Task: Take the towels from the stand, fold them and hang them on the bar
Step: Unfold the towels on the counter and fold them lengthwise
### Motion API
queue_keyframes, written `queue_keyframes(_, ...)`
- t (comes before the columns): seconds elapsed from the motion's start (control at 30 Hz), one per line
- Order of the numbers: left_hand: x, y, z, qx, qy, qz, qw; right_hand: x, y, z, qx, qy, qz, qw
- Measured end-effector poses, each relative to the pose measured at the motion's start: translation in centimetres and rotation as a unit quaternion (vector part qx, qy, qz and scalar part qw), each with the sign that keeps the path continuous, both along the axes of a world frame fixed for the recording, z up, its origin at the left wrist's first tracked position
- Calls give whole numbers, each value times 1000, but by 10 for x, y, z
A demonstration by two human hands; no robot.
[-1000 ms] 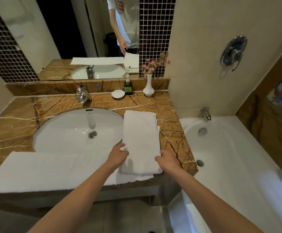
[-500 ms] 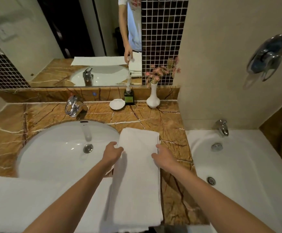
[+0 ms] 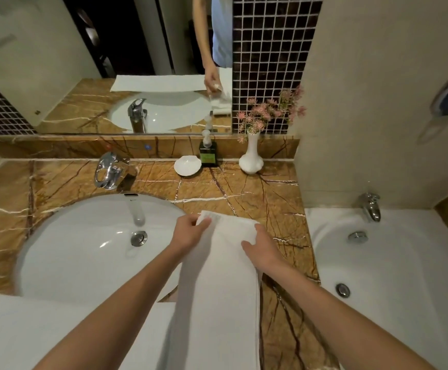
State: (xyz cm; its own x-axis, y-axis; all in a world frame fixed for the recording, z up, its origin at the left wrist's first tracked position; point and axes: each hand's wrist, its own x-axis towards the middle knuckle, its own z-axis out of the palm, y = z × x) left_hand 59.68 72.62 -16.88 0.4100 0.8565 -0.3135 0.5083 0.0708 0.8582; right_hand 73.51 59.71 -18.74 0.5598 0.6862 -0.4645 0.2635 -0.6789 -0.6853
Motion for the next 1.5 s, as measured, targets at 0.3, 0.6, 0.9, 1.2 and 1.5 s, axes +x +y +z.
queue_keyframes(0.3, -12, -8, 25, -14, -91, -36, 995, 9, 11, 6, 30, 44, -57, 997)
queue_keyframes(0.6, -39, -14, 57, -14, -136, 62, 989, 2, 32, 34, 116, 247, -137, 952)
queue_keyframes(0.9, -111, -27, 72, 24, -149, 218, 964, -52, 76, 61, 158, 217, -39, 963)
queue_keyframes(1.2, -246, -86, 93, 133, -140, 432, 881, -191, 103, 100, 243, 122, 259, 927)
queue_keyframes(1.5, -350, -157, 109, 135, -230, 566, 780, -331, 79, 132, 279, 96, 412, 862)
